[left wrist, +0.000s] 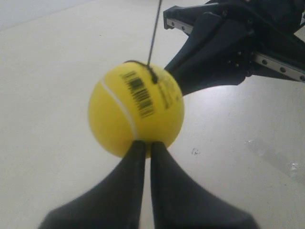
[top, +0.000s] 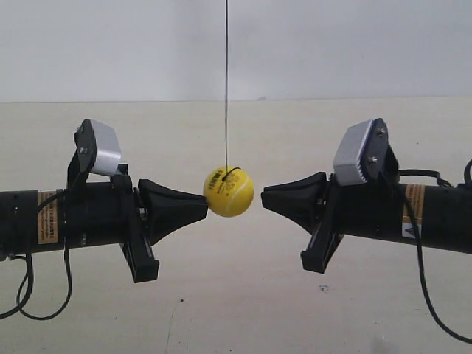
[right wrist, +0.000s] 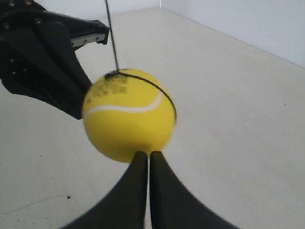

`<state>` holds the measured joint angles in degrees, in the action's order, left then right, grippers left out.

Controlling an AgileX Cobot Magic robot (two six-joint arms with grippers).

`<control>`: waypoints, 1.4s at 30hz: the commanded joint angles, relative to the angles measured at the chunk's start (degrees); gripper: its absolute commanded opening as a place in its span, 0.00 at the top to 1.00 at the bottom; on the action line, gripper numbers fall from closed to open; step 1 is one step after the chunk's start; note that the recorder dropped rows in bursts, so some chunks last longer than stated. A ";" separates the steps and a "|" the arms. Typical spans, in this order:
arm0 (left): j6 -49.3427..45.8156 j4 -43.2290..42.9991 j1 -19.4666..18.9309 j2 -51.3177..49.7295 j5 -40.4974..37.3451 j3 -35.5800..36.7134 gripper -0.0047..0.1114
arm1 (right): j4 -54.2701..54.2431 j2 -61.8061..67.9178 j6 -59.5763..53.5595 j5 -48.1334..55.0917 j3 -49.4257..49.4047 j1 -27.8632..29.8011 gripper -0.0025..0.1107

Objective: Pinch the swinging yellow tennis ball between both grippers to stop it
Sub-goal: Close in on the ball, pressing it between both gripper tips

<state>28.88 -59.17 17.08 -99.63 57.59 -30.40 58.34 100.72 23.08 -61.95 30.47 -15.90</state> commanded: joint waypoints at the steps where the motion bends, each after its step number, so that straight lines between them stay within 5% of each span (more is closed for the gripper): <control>1: -0.24 0.50 0.25 -0.21 0.89 -0.30 0.92 | -0.72 -0.05 -0.44 3.65 1.44 -2.42 0.98; 42: -1.55 1.70 0.25 -0.10 -1.64 -0.30 0.92 | -1.66 -0.05 -1.15 3.93 1.59 -2.51 0.98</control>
<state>27.57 -57.85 17.08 -99.63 56.12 -30.40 56.79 100.72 22.53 -57.77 31.97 -18.28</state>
